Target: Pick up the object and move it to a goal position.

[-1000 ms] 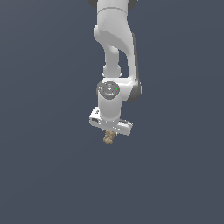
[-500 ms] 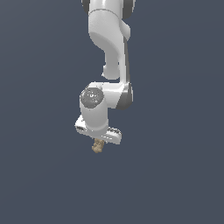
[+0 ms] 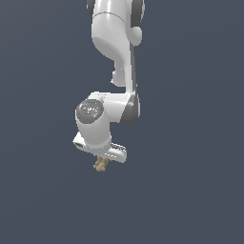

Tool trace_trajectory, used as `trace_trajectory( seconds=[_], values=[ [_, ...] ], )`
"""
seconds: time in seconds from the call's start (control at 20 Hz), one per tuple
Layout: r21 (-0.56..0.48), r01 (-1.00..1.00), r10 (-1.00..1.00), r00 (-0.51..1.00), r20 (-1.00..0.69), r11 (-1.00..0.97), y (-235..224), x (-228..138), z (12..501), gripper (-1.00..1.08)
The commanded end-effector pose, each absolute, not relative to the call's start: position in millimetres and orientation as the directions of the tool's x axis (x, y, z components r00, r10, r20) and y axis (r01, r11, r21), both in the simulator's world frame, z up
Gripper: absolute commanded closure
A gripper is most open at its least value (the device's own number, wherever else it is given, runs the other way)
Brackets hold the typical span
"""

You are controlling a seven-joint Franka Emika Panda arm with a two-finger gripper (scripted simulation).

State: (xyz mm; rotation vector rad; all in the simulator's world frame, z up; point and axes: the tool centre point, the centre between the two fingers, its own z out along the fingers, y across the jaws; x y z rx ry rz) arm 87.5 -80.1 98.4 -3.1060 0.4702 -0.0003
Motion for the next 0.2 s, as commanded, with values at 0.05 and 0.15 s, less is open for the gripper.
trace_trajectory(
  seconds=[0.05, 0.15],
  values=[
    [0.0, -0.295, -0.295, 0.955, 0.0, -0.955, -82.6, 91.1, 99.5, 1.08],
    [0.0, -0.295, -0.295, 0.955, 0.0, -0.955, -83.0, 91.5, 99.6, 1.08]
  ],
)
